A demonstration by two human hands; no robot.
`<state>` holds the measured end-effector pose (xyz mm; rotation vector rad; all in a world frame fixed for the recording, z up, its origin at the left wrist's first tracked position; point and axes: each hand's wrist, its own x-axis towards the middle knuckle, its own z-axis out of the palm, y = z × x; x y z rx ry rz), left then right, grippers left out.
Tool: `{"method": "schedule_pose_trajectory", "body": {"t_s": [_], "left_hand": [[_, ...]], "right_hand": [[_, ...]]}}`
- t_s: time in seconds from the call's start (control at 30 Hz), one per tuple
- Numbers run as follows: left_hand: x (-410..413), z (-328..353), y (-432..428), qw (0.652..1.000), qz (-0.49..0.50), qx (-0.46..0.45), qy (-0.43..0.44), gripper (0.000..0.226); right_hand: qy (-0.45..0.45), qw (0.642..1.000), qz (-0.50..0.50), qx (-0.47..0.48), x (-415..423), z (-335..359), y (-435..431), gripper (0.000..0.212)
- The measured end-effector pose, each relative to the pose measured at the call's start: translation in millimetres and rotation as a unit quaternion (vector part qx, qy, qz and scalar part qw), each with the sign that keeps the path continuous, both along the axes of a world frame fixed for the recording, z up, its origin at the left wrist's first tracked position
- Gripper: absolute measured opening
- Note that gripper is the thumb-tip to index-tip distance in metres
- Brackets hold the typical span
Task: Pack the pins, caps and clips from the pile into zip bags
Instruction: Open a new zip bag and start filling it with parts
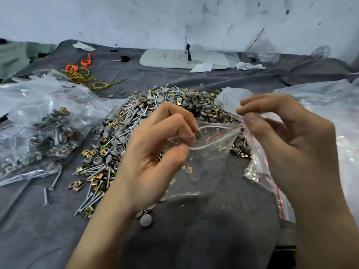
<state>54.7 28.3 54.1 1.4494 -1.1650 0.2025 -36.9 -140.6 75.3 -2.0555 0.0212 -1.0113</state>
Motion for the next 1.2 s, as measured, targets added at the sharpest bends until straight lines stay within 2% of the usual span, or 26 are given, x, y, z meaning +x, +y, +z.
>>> {"method": "schedule_pose_trajectory", "body": {"t_s": [0.07,0.1,0.17,0.23,0.37,0.43,0.5,0.6,0.67,0.7,0.77,0.83,1.0,1.2], "left_hand": [[2,-1,2,1.0,-0.001,-0.017,0.012,0.007],[4,-1,2,1.0,-0.001,-0.023,0.015,0.009],[9,-2,2,0.999,-0.002,-0.039,0.023,0.011],[13,-4,4,0.997,-0.004,-0.061,0.042,0.01],[18,-6,6,0.995,0.013,-0.069,0.064,0.008],[18,-6,7,0.996,0.013,-0.065,0.066,0.009],[16,-5,7,0.997,0.019,-0.049,0.049,0.012],[8,-4,3,0.999,0.027,-0.012,0.012,0.008],[2,-3,-1,1.0,0.018,0.004,0.005,0.008],[-1,-2,-2,1.0,0.018,0.011,-0.004,0.01],[-5,-1,-5,0.999,0.019,0.021,-0.026,0.012],[-6,0,-5,0.998,0.022,0.027,-0.043,0.013],[-8,2,-5,0.998,0.009,0.028,-0.051,0.01],[-3,7,4,1.0,0.016,0.002,-0.005,0.009]], "right_hand": [[0.034,0.998,-0.023,0.055,8,-13,-10,0.018],[0.088,0.994,-0.033,0.06,15,-23,-15,0.022],[0.231,0.972,-0.046,0.017,28,-47,-23,0.025],[0.336,0.939,-0.059,-0.036,39,-69,-24,0.015],[0.367,0.923,-0.084,-0.084,49,-86,-23,0.007],[0.351,0.929,-0.072,-0.096,48,-83,-22,0.015],[0.286,0.956,-0.059,-0.04,42,-70,-20,0.024],[0.093,0.994,-0.021,0.053,19,-29,-10,0.021],[-0.01,1.0,0.013,0.019,3,-4,2,0.014],[-0.033,0.999,0.028,-0.01,-2,5,9,0.012],[-0.029,0.996,0.032,-0.084,-7,12,19,0.011],[0.001,0.994,0.023,-0.111,-6,12,22,0.01],[0.03,0.998,0.027,-0.056,-7,9,19,0.007],[-0.046,0.992,-0.004,0.116,-1,-1,10,0.012]]}}
